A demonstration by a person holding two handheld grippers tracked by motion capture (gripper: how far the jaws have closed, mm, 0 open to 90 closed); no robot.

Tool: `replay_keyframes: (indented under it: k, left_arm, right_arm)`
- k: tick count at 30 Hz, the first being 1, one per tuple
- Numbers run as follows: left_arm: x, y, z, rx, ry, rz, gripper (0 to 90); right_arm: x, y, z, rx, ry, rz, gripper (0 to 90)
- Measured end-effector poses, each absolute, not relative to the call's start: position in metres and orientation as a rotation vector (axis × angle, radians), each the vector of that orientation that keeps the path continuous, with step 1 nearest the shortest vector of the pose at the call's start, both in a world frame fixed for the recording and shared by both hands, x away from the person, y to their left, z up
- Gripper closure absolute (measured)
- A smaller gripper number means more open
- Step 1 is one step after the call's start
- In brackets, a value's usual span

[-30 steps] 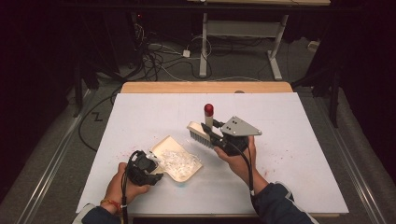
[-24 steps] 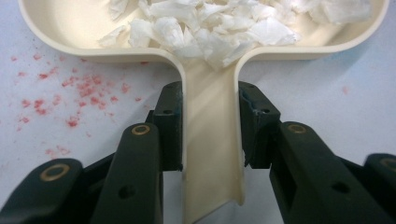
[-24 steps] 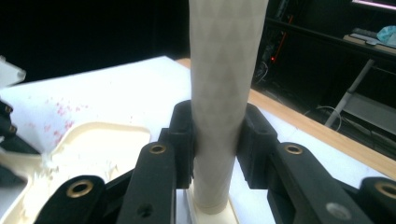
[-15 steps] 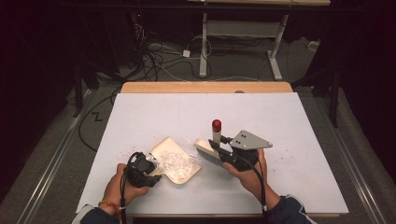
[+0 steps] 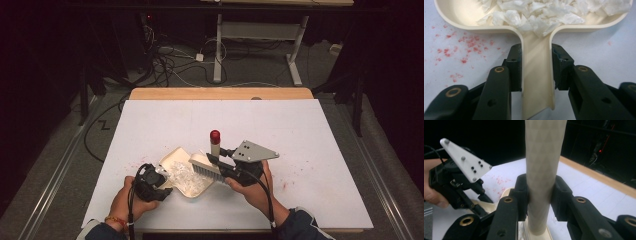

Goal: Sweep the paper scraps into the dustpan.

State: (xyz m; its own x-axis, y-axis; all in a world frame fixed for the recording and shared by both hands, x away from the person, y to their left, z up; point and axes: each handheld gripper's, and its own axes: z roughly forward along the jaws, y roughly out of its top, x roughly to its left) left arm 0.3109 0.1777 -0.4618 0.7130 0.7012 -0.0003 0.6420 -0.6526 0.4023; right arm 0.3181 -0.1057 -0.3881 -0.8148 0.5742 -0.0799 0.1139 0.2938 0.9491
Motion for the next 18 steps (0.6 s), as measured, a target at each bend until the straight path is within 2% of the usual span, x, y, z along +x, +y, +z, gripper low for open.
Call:
replay_keyframes:
  k: [8,18]
  left_arm:
    - [0.311,0.181,-0.462,2.527,1.054,0.192,63.7]
    - [0.314,0.184,-0.463,2.513,1.058,0.186,63.6]
  right_arm:
    - [0.334,-0.112,-0.376,0.623,2.121,1.544,70.9]
    - [0.383,-0.097,-0.381,0.668,2.066,1.438,70.9]
